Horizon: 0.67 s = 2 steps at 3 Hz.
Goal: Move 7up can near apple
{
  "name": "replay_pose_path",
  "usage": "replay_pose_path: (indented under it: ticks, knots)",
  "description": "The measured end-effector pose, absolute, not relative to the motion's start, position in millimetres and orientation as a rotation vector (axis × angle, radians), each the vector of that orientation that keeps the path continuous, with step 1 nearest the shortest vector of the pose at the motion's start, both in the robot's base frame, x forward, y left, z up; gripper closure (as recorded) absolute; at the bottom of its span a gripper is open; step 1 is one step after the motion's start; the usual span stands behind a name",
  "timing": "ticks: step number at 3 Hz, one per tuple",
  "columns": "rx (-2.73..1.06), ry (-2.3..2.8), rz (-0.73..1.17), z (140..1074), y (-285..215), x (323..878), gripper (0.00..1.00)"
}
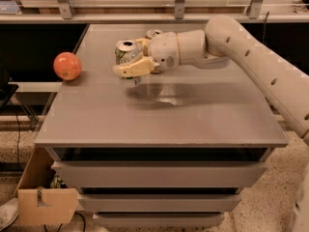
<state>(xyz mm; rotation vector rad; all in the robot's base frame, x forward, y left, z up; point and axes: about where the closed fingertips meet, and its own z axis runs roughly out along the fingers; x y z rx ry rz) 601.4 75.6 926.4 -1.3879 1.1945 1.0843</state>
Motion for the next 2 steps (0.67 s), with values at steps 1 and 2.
replay_pose_path:
  ticks: [1,2]
  knots:
    - [-1.419,1.201,1.044,929,105,606,1.00]
    - [-1.404,1.234,1.029,923,131,610,1.00]
